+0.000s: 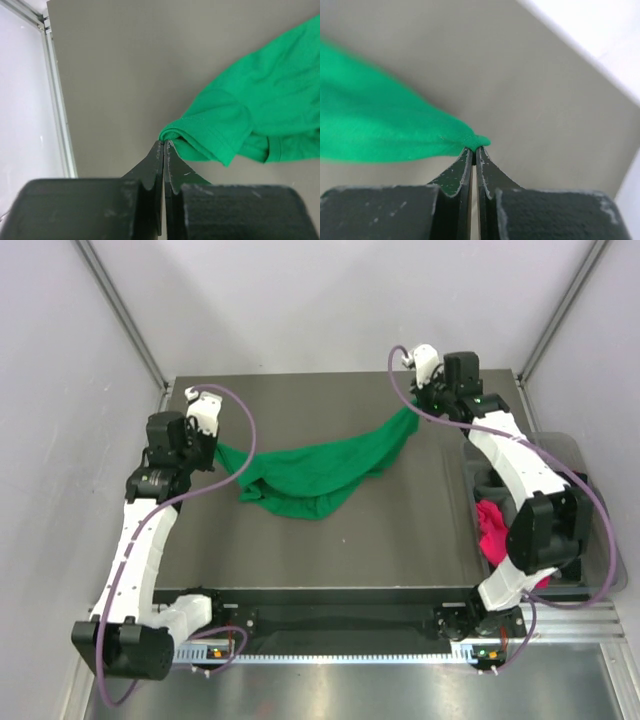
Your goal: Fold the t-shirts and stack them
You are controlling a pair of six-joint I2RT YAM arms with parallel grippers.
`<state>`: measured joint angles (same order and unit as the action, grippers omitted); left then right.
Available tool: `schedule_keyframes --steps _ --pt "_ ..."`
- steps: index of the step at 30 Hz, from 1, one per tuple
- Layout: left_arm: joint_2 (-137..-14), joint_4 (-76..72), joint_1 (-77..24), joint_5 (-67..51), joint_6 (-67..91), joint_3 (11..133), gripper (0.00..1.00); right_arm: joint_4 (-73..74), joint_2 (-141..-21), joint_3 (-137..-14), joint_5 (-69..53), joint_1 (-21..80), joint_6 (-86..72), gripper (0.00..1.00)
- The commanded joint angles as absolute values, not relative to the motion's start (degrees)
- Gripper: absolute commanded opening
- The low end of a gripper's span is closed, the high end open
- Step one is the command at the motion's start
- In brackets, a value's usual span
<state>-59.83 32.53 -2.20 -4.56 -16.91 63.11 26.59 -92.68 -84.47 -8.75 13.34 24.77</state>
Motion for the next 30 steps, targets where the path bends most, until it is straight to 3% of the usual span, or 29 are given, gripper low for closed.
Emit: schedule_keyframes --steps 1,3,5,7,9,11,13,16,22,30 --pt "-61.78 25.75 -2.20 -4.56 -12.31 66.71 0.00 16.10 -96.06 -91.75 -5.36 12.31 20.49 0.00" --pt "-61.53 24.61 -2.20 -6.14 -10.81 65.92 0.00 12.59 -97.72 -92.37 -4.84 11.87 18.38 0.01" --pt "-60.91 22.78 -2.29 -5.98 -9.94 64.08 0.00 12.21 -99.48 -93.51 -4.13 11.95 17.41 0.33" --pt "-60.82 22.68 -2.29 -5.62 -9.76 63.37 0.00 17.03 -102.74 -95.88 -3.26 12.13 16.44 0.48" --pt "-60.82 23.64 -2.37 -5.89 -9.76 63.46 0.00 19.51 -102.66 -94.41 -3.77 12.04 16.17 0.49" --pt "-60.56 23.99 -2.37 -6.06 -9.67 63.02 0.00 16.46 -98.90 -84.50 -6.23 12.13 19.14 0.51" --pt "-60.12 23.99 -2.37 -6.50 -9.67 62.23 0.00 12.49 -91.96 -73.72 -15.17 12.39 24.06 0.51" --pt "-59.68 24.26 -2.46 -6.76 -8.09 61.26 0.00 16.94 -88.25 -68.57 -22.57 14.24 31.89 0.46" --pt "-59.33 24.26 -2.55 -8.00 -6.15 58.80 0.00 24.78 -91.84 -68.20 -29.79 15.91 36.83 0.39" --pt "-58.62 24.35 -2.55 -6.94 -6.77 57.31 0.00 24.70 -101.07 -72.24 -28.22 19.68 36.04 0.42"
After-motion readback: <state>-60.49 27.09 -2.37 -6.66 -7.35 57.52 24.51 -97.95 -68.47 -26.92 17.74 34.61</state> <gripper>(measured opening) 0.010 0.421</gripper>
